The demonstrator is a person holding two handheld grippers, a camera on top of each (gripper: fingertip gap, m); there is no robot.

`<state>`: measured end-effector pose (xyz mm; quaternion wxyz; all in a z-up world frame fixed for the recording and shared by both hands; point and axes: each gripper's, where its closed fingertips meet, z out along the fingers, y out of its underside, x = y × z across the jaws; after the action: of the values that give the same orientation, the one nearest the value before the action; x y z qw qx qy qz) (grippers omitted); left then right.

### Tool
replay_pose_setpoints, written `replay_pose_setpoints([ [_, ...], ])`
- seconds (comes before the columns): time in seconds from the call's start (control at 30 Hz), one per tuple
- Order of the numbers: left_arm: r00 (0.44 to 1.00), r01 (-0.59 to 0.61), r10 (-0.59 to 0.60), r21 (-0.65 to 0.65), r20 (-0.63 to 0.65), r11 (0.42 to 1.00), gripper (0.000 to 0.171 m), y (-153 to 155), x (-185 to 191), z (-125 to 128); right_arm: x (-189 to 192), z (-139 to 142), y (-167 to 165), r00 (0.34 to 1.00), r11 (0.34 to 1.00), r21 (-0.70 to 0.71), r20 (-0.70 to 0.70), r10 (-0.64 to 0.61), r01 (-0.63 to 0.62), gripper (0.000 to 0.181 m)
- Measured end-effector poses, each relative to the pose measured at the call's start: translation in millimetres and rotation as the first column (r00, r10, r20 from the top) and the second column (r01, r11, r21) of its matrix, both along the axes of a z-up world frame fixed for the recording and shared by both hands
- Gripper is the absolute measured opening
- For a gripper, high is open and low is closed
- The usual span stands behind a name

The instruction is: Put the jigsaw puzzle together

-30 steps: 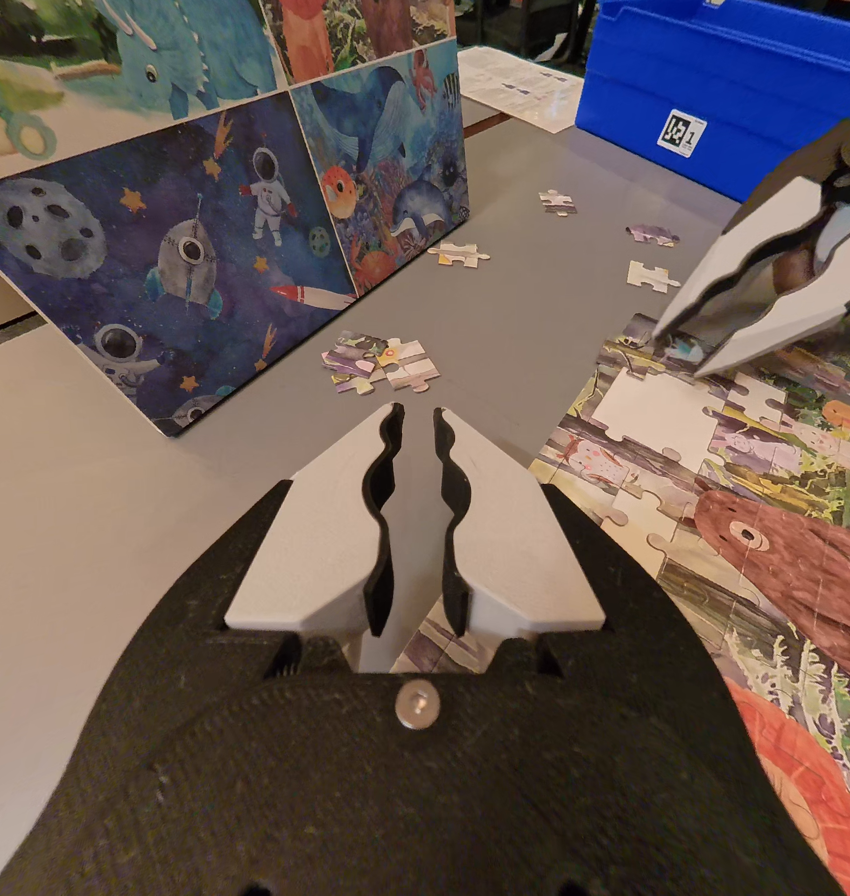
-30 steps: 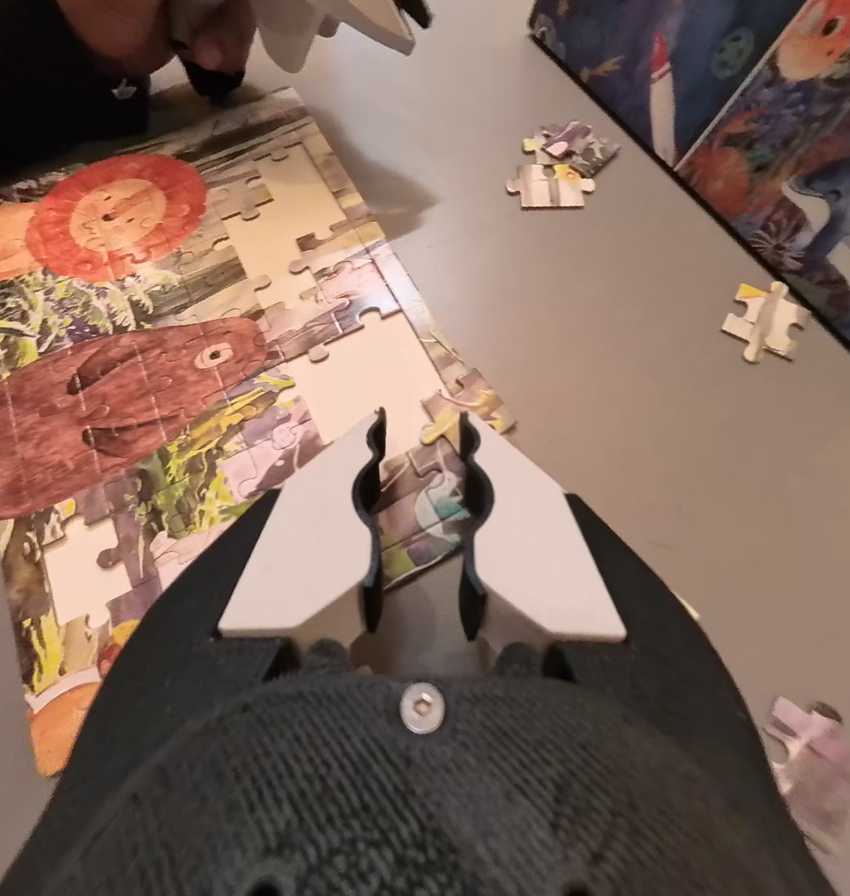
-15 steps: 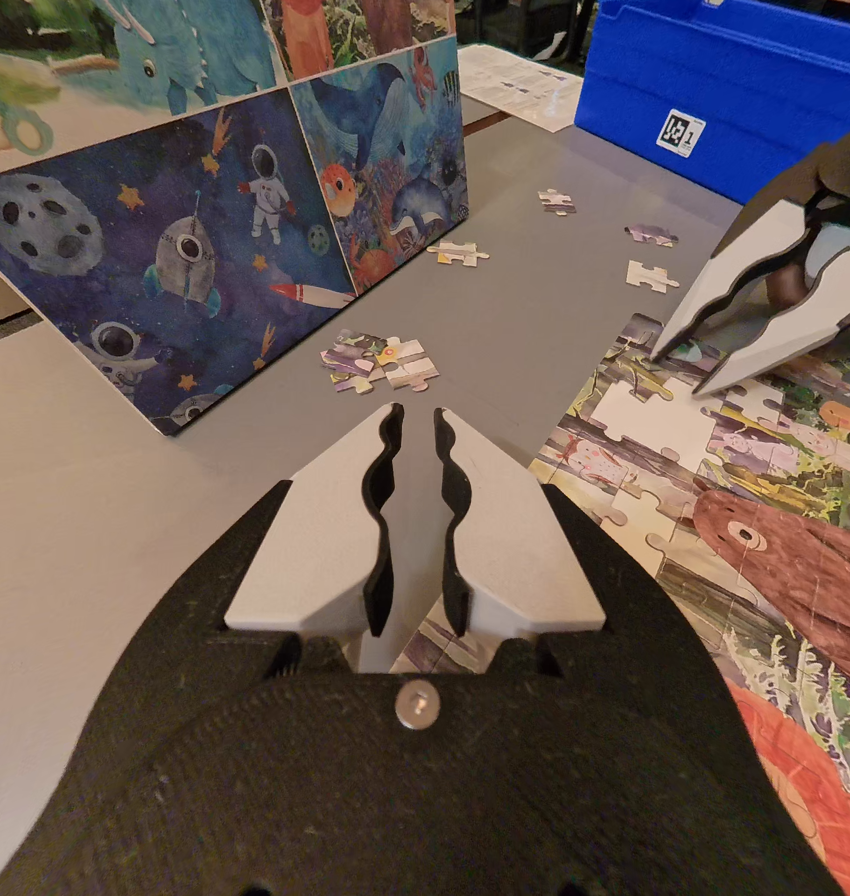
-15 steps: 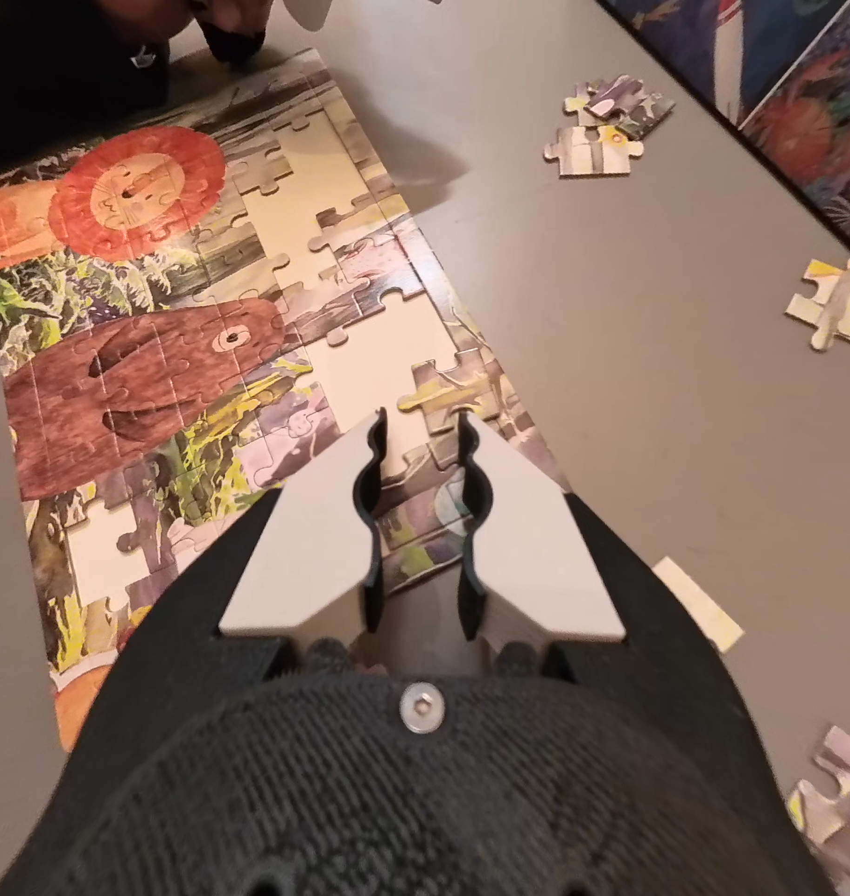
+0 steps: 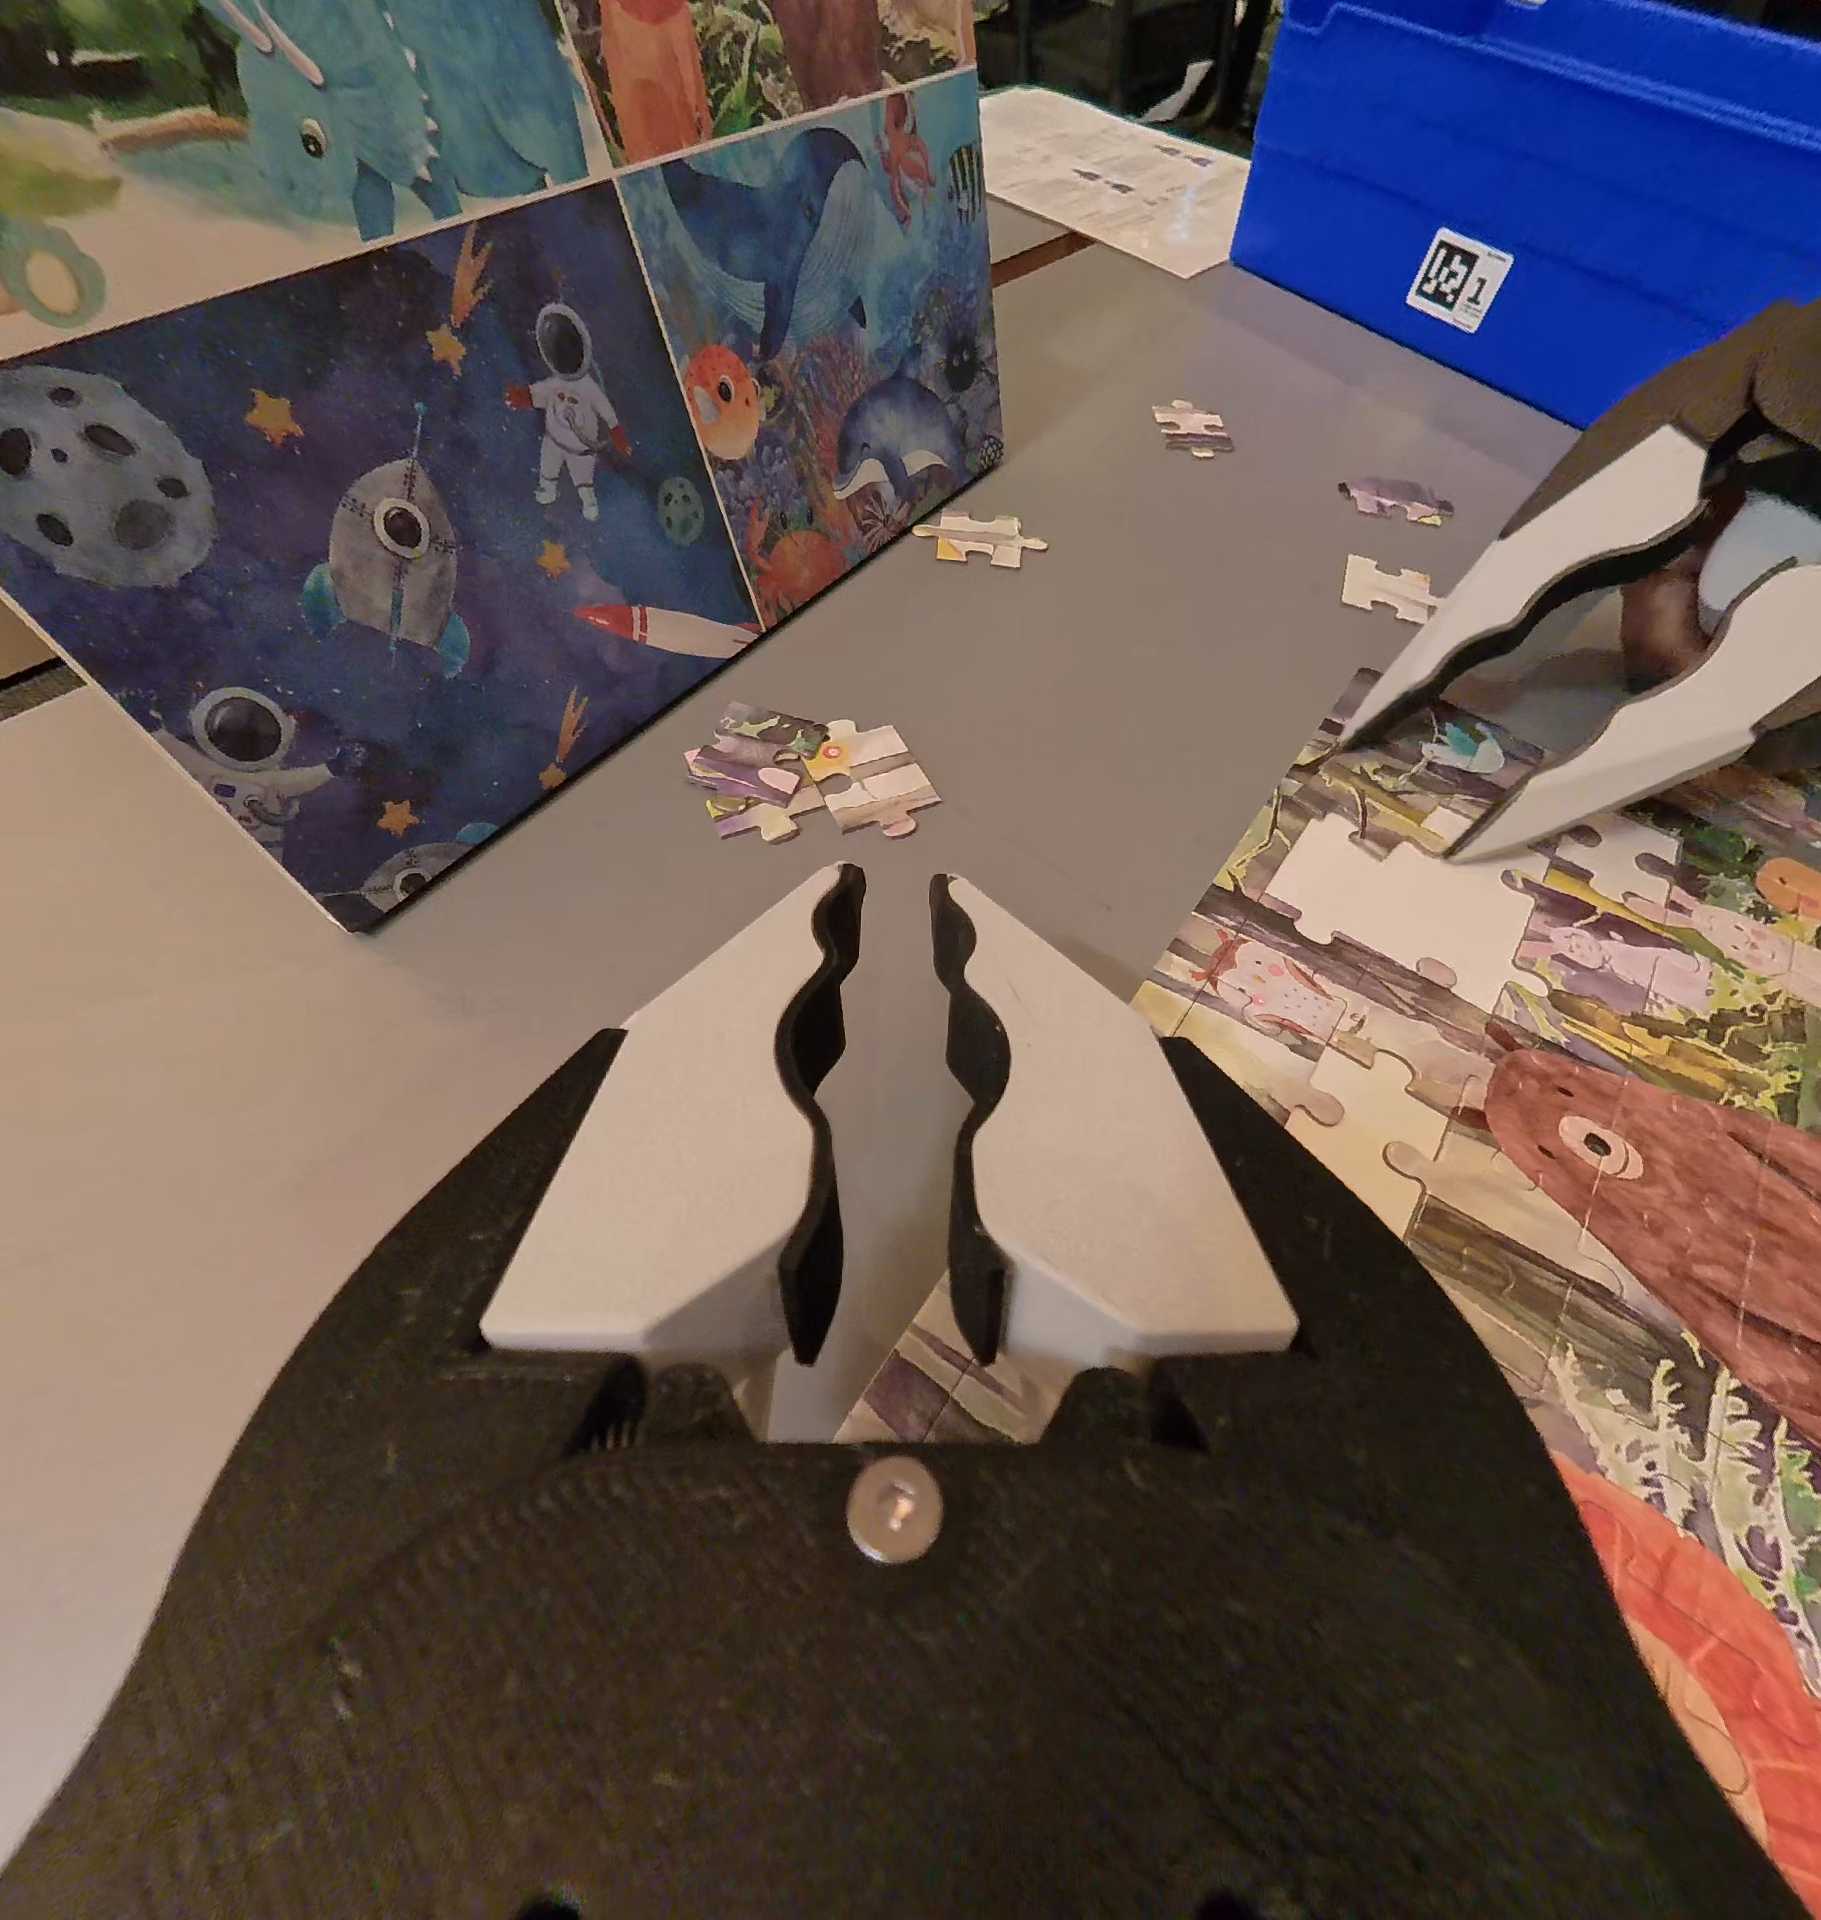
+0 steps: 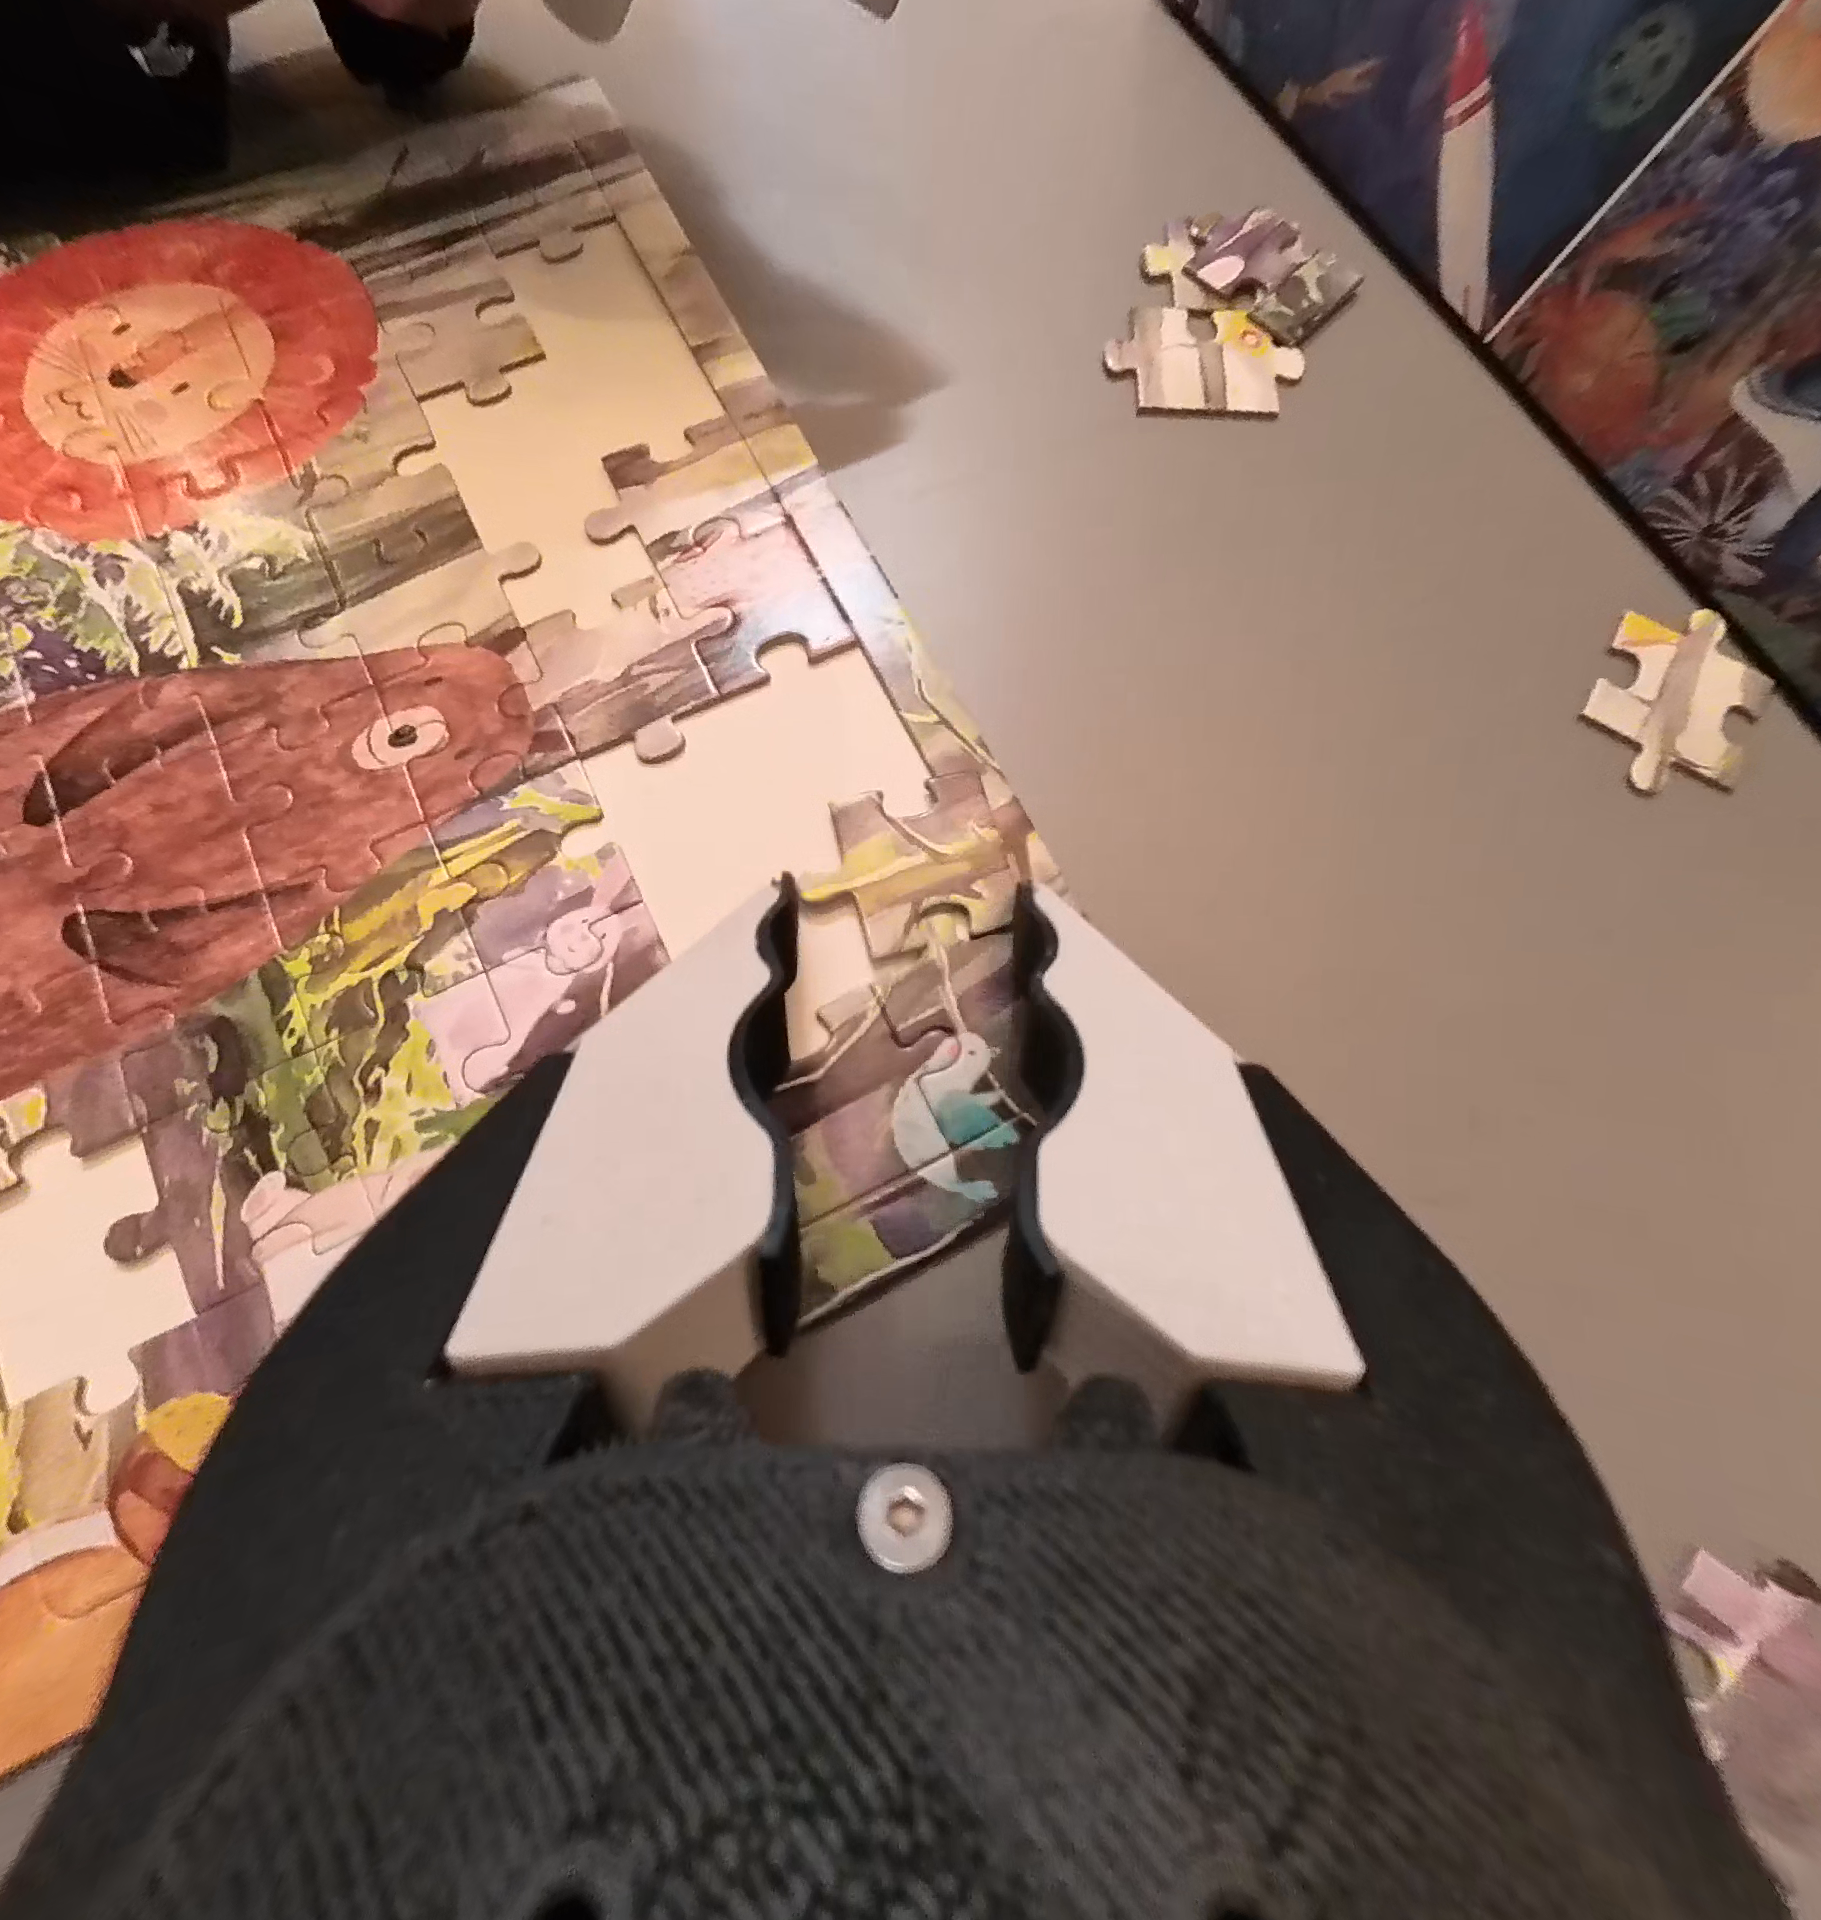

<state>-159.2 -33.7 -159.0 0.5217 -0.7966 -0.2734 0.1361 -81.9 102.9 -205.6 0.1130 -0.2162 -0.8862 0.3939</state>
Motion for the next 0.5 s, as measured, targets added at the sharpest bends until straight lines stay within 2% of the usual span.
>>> replay_pose_setpoints([
  [0.27,1.000,0.001,-0.001,-0.003,-0.001,1.000,0.010,0.3,0.2,-0.2,5.7,1.2,-1.3,0.999,0.999,-0.025,0.031,0.032,-0.031,0.039],
  [0.5,1.000,0.003,-0.003,-0.007,0.002,1.000,0.011,0.6,0.6,-0.9,5.0,3.3,-0.2,0.999,0.999,-0.006,-0.005,0.037,-0.037,0.040],
])
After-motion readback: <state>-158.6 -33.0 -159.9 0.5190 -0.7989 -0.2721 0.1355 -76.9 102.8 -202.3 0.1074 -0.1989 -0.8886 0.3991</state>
